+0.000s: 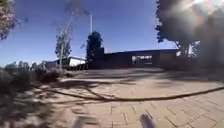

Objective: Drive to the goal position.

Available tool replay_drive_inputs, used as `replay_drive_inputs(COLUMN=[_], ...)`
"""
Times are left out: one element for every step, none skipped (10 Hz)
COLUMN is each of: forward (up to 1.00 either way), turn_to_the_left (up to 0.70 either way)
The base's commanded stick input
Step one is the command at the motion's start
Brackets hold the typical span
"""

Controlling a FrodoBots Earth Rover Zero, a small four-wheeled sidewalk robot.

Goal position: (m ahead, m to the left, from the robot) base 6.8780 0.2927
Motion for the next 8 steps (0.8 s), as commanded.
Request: replay_drive_inputs(forward=[1.0, 1.0, 1.0, 1.0, 1.0, 1.0, 1.0, 1.0], turn_to_the_left=[0.0, 0.0, 0.0, 0.0, 0.0, 0.0, 0.0, 0.0])
